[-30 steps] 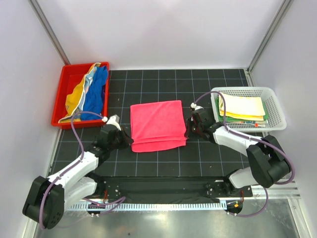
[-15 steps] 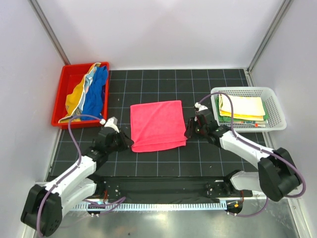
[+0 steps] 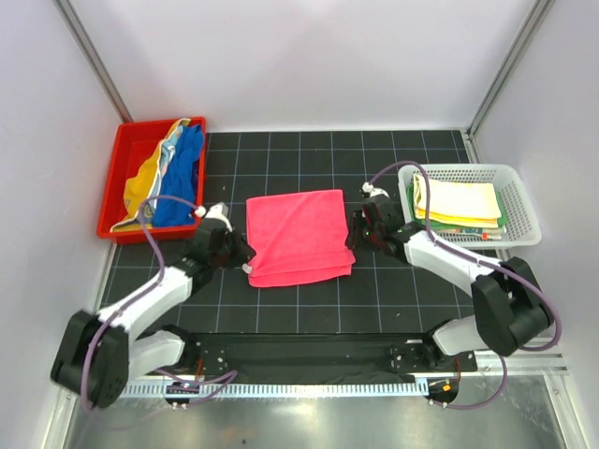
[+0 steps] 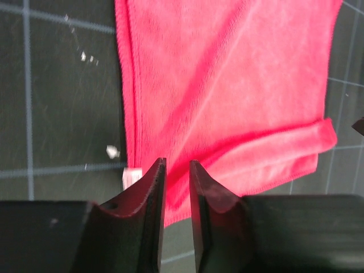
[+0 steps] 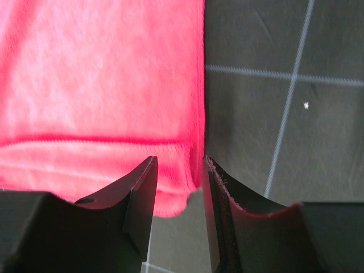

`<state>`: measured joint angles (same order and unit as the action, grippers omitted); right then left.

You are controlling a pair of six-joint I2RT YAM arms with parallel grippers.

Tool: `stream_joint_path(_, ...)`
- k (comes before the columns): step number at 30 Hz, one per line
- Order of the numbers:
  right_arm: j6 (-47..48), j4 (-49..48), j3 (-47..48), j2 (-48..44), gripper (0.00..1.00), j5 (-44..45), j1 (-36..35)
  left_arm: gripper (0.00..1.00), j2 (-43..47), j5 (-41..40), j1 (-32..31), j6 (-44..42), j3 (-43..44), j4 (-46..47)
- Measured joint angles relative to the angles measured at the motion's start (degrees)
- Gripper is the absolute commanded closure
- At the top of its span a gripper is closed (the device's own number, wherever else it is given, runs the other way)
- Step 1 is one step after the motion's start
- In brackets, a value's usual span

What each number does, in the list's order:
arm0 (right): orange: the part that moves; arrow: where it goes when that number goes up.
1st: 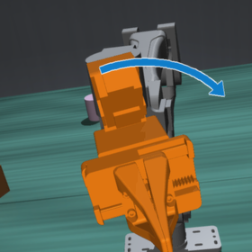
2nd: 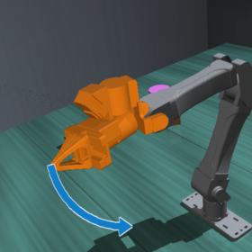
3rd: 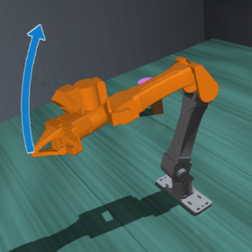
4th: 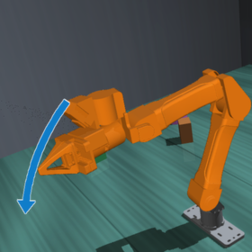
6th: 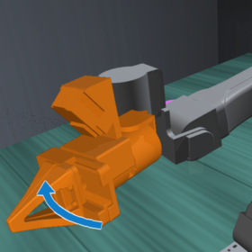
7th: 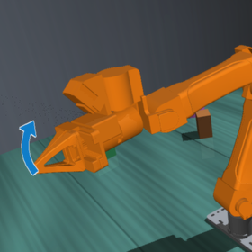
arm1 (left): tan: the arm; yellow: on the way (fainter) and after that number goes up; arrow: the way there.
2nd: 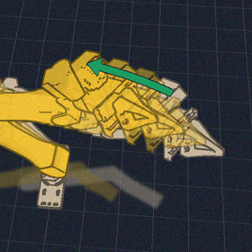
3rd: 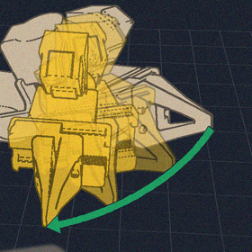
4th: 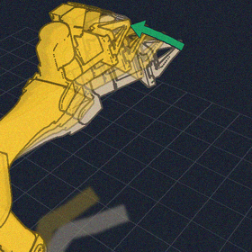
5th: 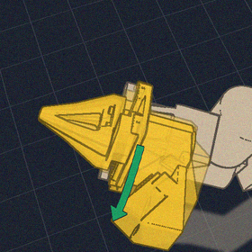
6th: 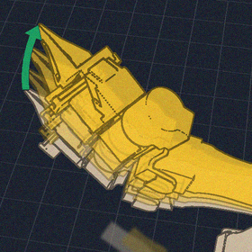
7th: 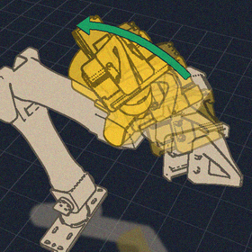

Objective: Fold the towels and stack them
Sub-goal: Fold the towel

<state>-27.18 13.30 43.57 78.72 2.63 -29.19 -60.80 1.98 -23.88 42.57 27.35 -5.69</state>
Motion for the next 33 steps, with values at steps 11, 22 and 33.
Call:
stream_joint_path(11,-0.2,-1.9,3.0,9.0,0.56,0.4,0.0,0.80,-18.6,4.2,-0.2,-3.0,5.7,3.4)
stream_joint_path(22,-0.2,-3.4,0.7,8.5,0.70,-0.2,-0.3,0.82,-19.2,8.9,-1.2,-5.3,5.7,3.6)
stream_joint_path(33,-0.3,-3.4,-1.2,5.6,0.78,-2.1,-0.4,0.83,-19.2,10.8,-3.0,-5.6,5.0,3.6)
